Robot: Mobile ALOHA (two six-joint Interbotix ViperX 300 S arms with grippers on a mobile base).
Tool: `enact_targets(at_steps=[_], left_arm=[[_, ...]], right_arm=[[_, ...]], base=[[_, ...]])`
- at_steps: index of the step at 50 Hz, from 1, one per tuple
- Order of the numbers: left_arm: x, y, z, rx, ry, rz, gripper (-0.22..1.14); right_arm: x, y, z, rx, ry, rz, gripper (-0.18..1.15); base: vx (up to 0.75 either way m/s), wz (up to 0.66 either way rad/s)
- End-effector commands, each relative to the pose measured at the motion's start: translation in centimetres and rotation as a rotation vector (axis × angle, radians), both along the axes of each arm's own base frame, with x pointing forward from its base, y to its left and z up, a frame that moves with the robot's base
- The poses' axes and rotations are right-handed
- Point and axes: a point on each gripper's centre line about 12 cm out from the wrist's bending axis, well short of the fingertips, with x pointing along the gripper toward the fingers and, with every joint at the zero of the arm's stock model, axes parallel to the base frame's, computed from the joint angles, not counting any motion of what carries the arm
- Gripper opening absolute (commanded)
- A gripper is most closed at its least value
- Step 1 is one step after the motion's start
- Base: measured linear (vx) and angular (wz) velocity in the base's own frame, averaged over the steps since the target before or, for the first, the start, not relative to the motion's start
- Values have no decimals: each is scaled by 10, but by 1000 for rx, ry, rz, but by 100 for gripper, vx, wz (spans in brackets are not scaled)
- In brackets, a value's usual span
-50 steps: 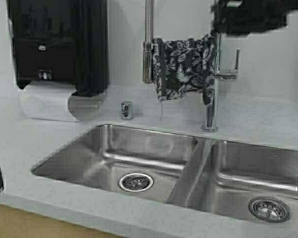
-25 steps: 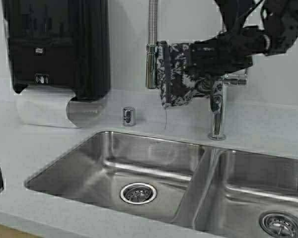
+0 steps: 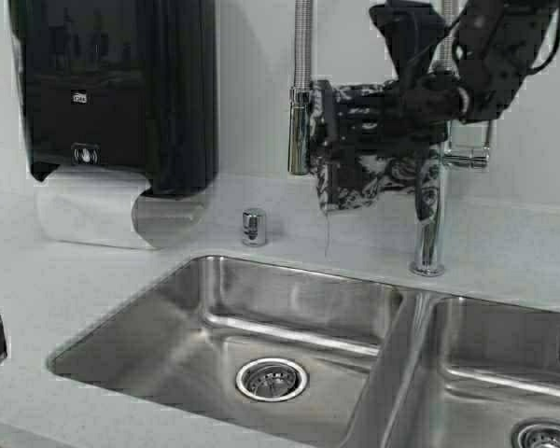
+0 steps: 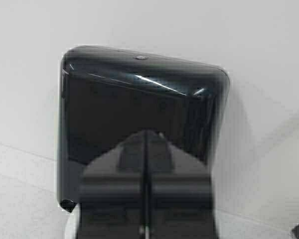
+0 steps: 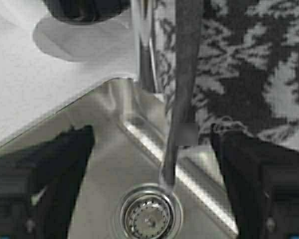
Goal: Get the cloth and wipe up the spill under the wine glass
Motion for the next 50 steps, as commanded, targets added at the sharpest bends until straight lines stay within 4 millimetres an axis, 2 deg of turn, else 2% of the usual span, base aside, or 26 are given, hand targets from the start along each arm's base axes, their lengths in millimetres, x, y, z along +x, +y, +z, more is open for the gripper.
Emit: enact_targets(at_steps=[1,15,24,29,38,41,44,50], left_arm=[[1,0,4,1,-9,2,2],[1,0,3,1,-8,2,2],[1,0,3,4,-6,3,2],[1,0,3,4,-6,3,2],[1,0,3,1,-6,2,2],[1,0,2,1,-3,2,2],[1,0,2,4,0,3,2],[1,0,1,1,3,2,2]], right_arm=[[15,2,6,29,-28,-32,101],[35,-1,-9,28,-14,-71,101],[40,0,-10,28,-20,-73,97],[39,0,-12,26,-15,-73,80],[36,-2,-13,25,-7,-76,18],[34,-3,-10,29,-12,-76,1],[33,-3,-1,36,-27,-76,-2],[26,-5,28,59,-84,-69,8]], base=[[6,3],[6,4],[3,3],[2,2],[0,0],[0,-1],[-1,-2],[-2,-1]])
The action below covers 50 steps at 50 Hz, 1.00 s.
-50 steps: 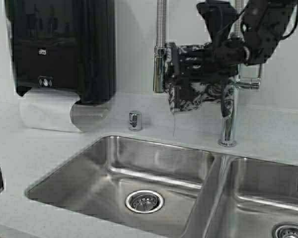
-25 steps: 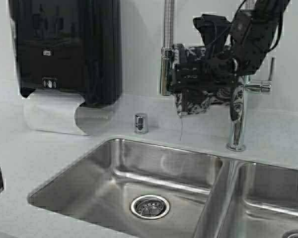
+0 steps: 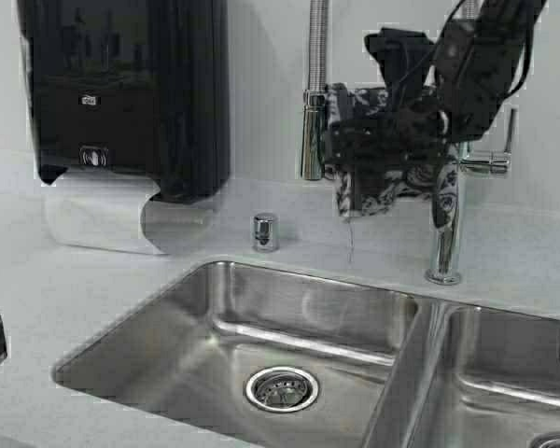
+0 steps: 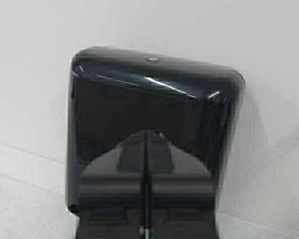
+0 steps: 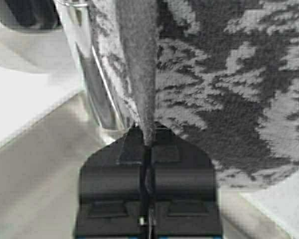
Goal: Get the cloth and wipe up the spill under the wine glass
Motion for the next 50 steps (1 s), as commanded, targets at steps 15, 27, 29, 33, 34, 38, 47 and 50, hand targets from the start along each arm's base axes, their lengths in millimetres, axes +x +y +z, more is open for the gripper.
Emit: enact_targets(at_steps=[15,27,29,33,34,38,47,50], left_arm=[[1,0,-2,0,11,2,2],[1,0,-3,2,14,2,2],[1,0,-3,2,14,2,3],[1,0,-4,3,15,3,2],[1,0,-4,3,12,3,2],[1,0,-5,3,17,3,2],[3,0,-6,5,28,3,2],[3,0,-6,6,28,3,2]], right_arm=[[-12,-4,145,106,-264,7,7],[-11,-3,220,117,-355,20,7],[-12,-3,233,118,-378,24,7],[-20,0,259,123,-422,43,7],[-23,1,266,126,-434,50,7],[-35,6,286,135,-468,76,7],[-58,18,315,168,-517,128,7],[-67,22,321,178,-523,149,7]], base=[[-4,-3],[-11,-5],[-13,-6],[-14,-7],[-15,-9],[-16,-6],[-15,-3],[-12,4]])
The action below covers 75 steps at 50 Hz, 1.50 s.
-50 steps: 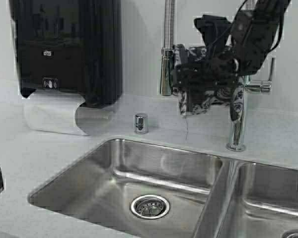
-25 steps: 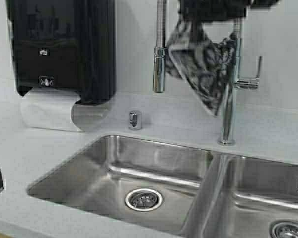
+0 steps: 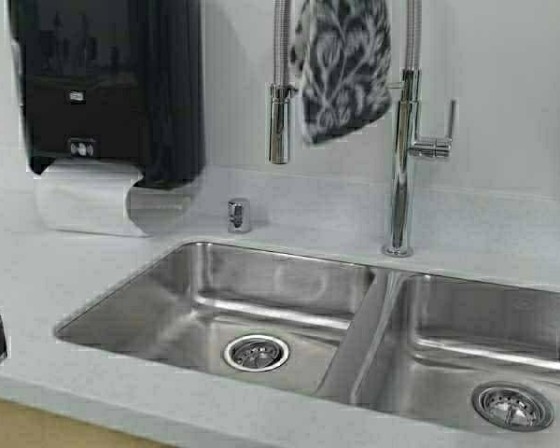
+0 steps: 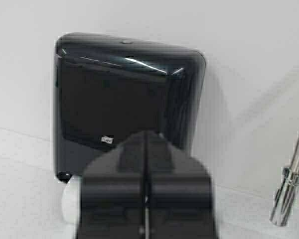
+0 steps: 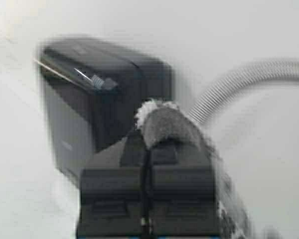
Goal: Get the cloth and wipe up the spill under the wine glass
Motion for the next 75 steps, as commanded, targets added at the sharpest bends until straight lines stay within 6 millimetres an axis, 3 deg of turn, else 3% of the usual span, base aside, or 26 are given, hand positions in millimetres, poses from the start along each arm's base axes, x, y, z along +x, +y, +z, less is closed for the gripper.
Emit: enact_targets(at_steps=[1,9,16,26,35,43,67,75], left_arm=[[2,0,2,0,3,2,2],[3,0,2,-4,5,1,2],[2,0,2,-9,2,0,2],[2,0,3,-9,-1,0,2],[2,0,6,-9,-9,0,2],[2,0,5,-14,-8,1,2],[4,1,4,-9,5,3,2],[10,0,-1,-7,34,3,2]], right_arm=[[-22,8,32,36,-64,48,7],[-47,25,38,36,-60,126,7],[-58,35,34,24,-40,167,7],[-62,35,4,-19,19,173,7],[-67,29,-36,-74,96,170,7],[-65,21,-53,-130,100,146,7],[-60,16,-57,-172,62,122,7],[-45,5,-67,-189,88,73,7]], base=[[-11,6],[-8,10],[-5,13],[-6,23],[-6,42],[-7,60],[-6,57],[-4,44]])
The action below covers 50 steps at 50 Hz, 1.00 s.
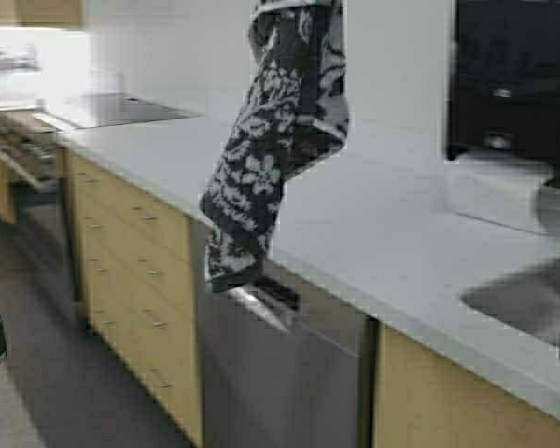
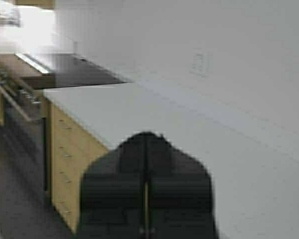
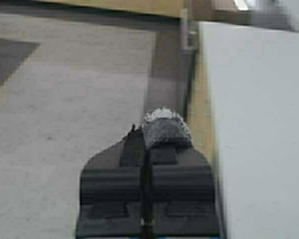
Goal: Get the cloth and wipe up the spill under the wine glass
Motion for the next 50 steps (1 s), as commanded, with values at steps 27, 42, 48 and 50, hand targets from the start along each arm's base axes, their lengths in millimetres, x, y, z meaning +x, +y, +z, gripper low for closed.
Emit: enact_targets(at_steps=[27,42,48,50], left_arm=[[16,0,1,64,15,11,2],[11,1,-4,37,14,11,2],[11,1,-6,10,22,11,2],[11,1,-7,-4,23,11,2]], right_arm=[[35,-32,-24,-31,53,-135,7],[35,-32,-39,-48,78,-133,7],[35,-32,-39,-48,78,-133,7],[35,-32,-39,-48,78,-133,7]], base=[[-2,51],[3,58],[3,63],[3,66]])
